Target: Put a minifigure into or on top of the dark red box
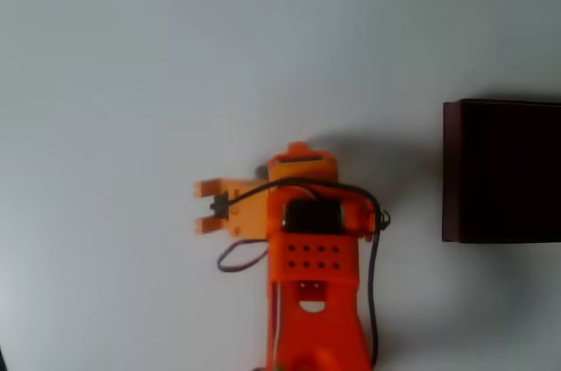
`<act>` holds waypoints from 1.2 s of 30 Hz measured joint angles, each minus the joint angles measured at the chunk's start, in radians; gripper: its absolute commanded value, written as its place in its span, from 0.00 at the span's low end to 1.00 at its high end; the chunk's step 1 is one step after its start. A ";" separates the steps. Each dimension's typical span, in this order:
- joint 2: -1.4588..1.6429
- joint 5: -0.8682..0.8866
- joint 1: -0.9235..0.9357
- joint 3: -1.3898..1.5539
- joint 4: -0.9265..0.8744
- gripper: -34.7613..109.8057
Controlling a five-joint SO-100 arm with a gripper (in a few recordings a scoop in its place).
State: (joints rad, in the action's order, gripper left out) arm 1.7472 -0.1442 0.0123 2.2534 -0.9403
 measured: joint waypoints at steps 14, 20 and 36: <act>-0.020 0.000 -0.005 -0.031 -0.026 0.37; -0.020 0.000 -0.003 -0.031 -0.026 0.32; -0.037 0.000 -0.005 -0.031 -0.032 0.24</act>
State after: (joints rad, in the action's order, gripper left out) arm 1.7104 -0.1442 0.0077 2.2227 -0.9725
